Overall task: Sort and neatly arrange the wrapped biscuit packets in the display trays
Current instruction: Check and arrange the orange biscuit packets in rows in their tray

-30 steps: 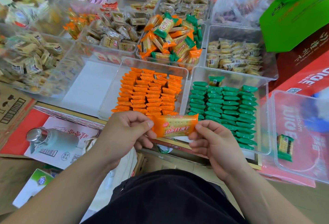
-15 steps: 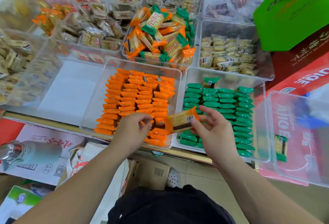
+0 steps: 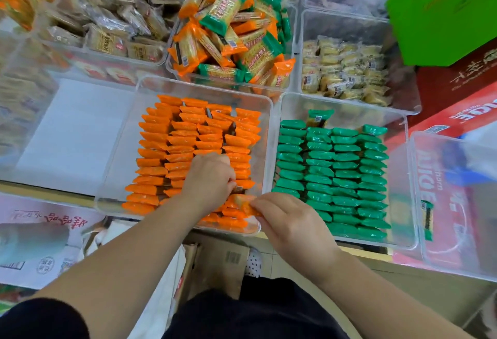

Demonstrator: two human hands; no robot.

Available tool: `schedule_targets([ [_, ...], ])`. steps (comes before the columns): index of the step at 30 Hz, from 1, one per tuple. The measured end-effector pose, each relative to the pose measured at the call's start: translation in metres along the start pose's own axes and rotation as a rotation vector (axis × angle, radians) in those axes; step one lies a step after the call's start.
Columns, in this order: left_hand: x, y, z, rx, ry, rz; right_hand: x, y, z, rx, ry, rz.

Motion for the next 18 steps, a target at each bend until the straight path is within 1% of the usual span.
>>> schedule_targets([
  [6, 0.012, 0.002, -0.008, 0.043, 0.252, 0.112, -0.017, -0.02, 0.008, -0.061, 0.033, -0.075],
  [10, 0.039, 0.012, -0.017, 0.099, 0.375, 0.174, -0.035, -0.027, 0.016, -0.096, 0.152, -0.111],
  [12, 0.054, 0.024, -0.022, 0.182, 0.449, 0.247, -0.04, -0.031, 0.016, -0.109, 0.21, -0.112],
  [15, 0.071, 0.051, -0.027, 0.354, 0.573, 0.322, -0.044, -0.04, 0.013, -0.116, 0.252, -0.123],
  [18, 0.072, 0.079, -0.035, 0.537, 0.721, 0.338, -0.052, -0.046, 0.012, -0.164, 0.313, -0.238],
])
Point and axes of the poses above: each hand's wrist, its own y-axis away from the middle knuckle, its own x-axis out of the back of the hand, z = x × y, the point moved 2 cm from there along -y, towards the middle knuckle, and after that the axes turned 6 degrees about x, right-handed, at the moved point
